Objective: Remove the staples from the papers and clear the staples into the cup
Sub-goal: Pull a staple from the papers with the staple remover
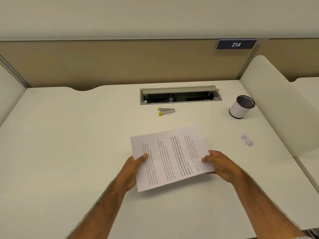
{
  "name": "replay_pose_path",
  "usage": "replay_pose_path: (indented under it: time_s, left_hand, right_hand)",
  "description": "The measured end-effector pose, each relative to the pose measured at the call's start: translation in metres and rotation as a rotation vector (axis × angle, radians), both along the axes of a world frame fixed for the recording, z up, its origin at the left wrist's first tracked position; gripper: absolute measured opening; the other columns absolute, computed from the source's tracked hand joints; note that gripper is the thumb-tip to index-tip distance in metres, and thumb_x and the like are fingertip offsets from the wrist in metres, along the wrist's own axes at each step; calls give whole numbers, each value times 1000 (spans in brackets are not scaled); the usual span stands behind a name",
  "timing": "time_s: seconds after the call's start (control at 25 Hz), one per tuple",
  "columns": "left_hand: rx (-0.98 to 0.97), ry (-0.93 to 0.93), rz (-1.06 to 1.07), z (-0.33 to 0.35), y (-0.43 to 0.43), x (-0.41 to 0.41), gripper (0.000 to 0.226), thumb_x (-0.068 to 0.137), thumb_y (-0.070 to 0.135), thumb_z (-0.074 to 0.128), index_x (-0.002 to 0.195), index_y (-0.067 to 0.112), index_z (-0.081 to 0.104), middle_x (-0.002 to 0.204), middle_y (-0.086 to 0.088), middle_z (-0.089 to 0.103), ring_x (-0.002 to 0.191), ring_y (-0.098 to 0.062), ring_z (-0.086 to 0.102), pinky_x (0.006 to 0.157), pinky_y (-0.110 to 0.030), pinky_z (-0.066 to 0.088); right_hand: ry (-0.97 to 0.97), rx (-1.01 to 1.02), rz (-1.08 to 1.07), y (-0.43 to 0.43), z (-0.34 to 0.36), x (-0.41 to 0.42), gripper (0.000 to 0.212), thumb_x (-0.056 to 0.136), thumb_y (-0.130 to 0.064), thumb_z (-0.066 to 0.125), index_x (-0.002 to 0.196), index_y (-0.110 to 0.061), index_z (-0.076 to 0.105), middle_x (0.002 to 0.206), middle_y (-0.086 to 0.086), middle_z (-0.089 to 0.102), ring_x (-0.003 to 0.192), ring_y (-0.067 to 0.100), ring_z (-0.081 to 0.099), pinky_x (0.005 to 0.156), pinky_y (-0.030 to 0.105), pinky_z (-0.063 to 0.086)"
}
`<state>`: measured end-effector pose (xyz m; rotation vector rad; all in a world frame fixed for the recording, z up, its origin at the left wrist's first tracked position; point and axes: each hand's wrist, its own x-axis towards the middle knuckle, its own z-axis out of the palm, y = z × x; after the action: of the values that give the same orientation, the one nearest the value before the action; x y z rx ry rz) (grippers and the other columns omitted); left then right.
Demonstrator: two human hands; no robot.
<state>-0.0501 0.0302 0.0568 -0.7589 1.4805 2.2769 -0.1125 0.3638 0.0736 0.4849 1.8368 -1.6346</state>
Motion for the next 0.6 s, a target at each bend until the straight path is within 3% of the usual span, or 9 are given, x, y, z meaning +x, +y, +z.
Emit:
replay_pose_path:
  time_s: [0.16,0.24,0.32,0.4,0.48,0.6]
  left_hand:
    - [9,-13,20,-6,1,-8,30,101,22,64,129,14,68,119,-14,77,103,-34,76,89,-50,60]
    - [1,-9,29,-9,-1,-13,29,101,22,64,129,14,68,119,-14,77,104,-35,75,90,-51,60]
    - [-13,-14,39,-12,-5,-18,29,101,21,63,129,13,68,118,-15,77,102,-34,76,89,-50,60]
    - [-17,-16,43,-16,-7,-22,30,101,20,63,129,12,67,117,-15,77,101,-34,76,87,-49,61]
    - [-22,-24,53,-20,-8,-26,30,101,20,63,129,11,67,116,-16,78,100,-34,77,84,-48,62]
    - [-32,-41,66,-25,-8,-33,27,101,21,63,126,11,68,112,-16,78,96,-34,77,80,-47,62]
  right_hand:
    - [10,104,-18,-5,1,-14,14,96,-18,60,98,-6,67,103,13,76,95,31,72,70,37,59]
    - [111,293,-59,-11,-2,-31,25,94,-29,62,83,-7,61,94,16,75,79,30,71,66,35,57]
    - [265,584,-39,-20,-2,-55,30,91,-34,61,76,-8,59,84,9,73,71,26,68,69,38,56]
    - [405,809,71,-38,3,-82,25,91,-36,59,76,-17,59,82,0,69,74,20,64,70,35,53]
    - [523,878,188,-63,9,-111,19,92,-35,57,79,-21,59,86,-3,68,77,18,62,70,33,51]
    - [690,923,375,-100,7,-159,18,93,-30,58,104,-19,64,104,1,68,94,22,63,80,33,51]
